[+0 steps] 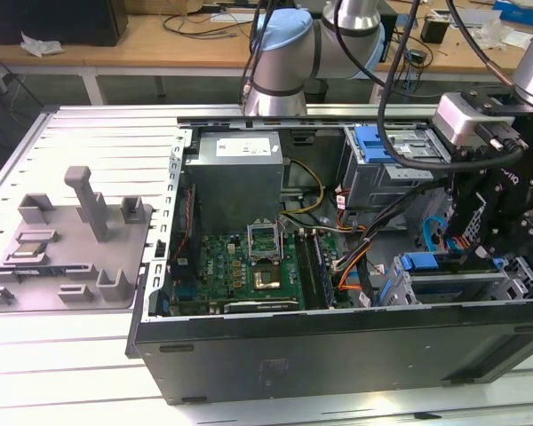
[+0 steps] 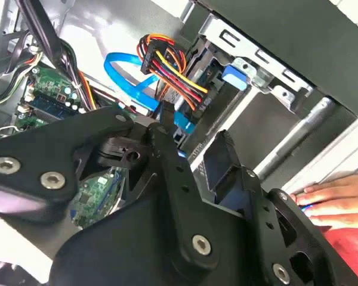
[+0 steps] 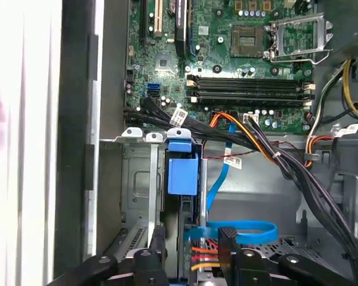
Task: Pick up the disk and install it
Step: 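Insert the second disk wire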
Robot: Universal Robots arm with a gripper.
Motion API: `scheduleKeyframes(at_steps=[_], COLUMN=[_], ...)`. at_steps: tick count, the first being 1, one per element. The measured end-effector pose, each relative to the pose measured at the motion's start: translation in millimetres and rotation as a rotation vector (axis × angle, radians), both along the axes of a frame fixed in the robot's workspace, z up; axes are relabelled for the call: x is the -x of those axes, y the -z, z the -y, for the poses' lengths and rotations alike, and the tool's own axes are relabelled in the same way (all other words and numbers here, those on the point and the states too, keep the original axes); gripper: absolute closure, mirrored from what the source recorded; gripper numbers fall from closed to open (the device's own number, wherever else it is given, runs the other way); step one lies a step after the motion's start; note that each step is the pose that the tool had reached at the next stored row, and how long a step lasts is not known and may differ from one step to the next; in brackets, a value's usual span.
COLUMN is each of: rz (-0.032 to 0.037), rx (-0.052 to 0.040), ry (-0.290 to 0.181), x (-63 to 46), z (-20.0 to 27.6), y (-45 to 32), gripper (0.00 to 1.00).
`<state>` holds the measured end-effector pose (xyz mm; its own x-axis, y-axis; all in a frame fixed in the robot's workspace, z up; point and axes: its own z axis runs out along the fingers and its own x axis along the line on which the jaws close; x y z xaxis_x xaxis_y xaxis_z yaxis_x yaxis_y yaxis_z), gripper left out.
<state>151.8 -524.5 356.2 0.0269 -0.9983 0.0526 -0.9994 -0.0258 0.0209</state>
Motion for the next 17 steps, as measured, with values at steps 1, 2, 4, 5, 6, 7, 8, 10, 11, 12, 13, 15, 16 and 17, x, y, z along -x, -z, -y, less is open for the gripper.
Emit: scheduleKeyframes(at_steps=[1, 2, 4, 5, 6, 7, 8, 10, 11, 12, 13, 15, 16, 17], rz=[0.0000, 0.0000, 0.0000, 0.0000, 0.0000, 0.0000, -0.0001, 0.0000, 0.0000, 0.0000, -0.0001, 0.0000, 0.0000, 0.0000], rx=[0.0057, 0.0118, 0.0133, 0.0149, 0.0159, 0.0166, 0.0174, 0.0200, 0.0201, 0.0202, 0.0202, 0.0201, 0.0202, 0.0201], ry=[0.000, 0.000, 0.000, 0.000, 0.000, 0.000, 0.000, 0.000, 0.000, 0.000, 0.000, 0.000, 0.000, 0.000], x=[0.0, 0.0, 0.0, 0.0, 0.0, 0.0, 0.2, 0.3, 0.3, 0.4, 0.7, 0.8, 0.8, 0.8], z=[-1.3, -2.1, -2.2, -2.3, -2.4, -2.4, -2.3, -2.3, -2.3, -2.3, -2.3, -2.3, -2.4, -2.4], y=[-19.9, -36.1, -38.6, -40.3, -41.2, -41.7, -41.8, -42.1, -42.1, -42.1, -42.1, -42.0, -42.1, -42.1], gripper=[0.52, 0.52, 0.52, 0.52, 0.52, 0.52, 0.52, 0.52, 0.52, 0.52, 0.52, 0.52, 0.52, 0.52])
